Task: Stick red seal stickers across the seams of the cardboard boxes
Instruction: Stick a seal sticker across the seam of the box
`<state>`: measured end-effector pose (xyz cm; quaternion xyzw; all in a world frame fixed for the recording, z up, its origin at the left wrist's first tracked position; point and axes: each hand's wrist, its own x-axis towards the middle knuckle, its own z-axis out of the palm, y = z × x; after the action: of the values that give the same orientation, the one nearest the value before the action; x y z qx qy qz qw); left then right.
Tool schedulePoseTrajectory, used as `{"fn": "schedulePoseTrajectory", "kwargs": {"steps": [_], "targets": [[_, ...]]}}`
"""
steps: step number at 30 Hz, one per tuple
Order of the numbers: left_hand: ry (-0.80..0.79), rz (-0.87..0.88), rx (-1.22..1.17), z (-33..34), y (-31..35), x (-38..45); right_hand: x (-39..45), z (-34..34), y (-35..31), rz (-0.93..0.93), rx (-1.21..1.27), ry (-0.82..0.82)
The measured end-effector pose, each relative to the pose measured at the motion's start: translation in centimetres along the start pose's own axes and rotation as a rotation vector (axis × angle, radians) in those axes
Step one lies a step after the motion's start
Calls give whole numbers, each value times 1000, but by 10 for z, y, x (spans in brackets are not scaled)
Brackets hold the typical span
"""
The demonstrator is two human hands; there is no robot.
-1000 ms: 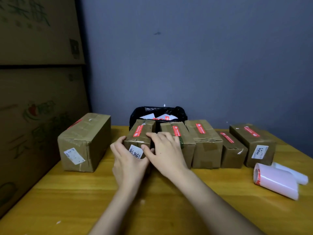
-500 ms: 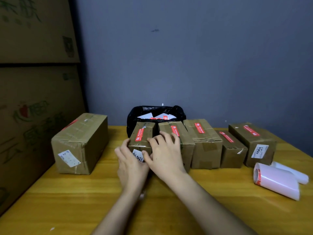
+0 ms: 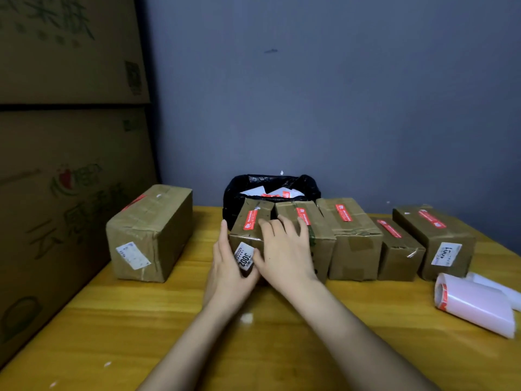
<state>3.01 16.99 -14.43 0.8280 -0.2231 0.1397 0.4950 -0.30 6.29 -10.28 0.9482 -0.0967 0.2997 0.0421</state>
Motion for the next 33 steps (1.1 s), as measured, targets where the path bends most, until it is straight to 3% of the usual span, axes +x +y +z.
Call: {"fn": "schedulePoseTrajectory", "kwargs": {"steps": [3,9,15,21,25,33], "targets": [[25,31,68,-17,-3,0,2,-7,-3,-22,38,12],[292,161,283,-67,-10,11,11,-24,-30,-117,136,91],[565,-22,428,-106,-38,27,17,-26,-67,-257,229,42],[490,-218,462,-121,-66,43,31,-17,-106,-303,340,-123],[439,-245,413,-115,-69,50,43,-6,-124,-208,511,-318],[454,-289,383,-113,-75,52,48,2,-128,-168,610,-486]]}}
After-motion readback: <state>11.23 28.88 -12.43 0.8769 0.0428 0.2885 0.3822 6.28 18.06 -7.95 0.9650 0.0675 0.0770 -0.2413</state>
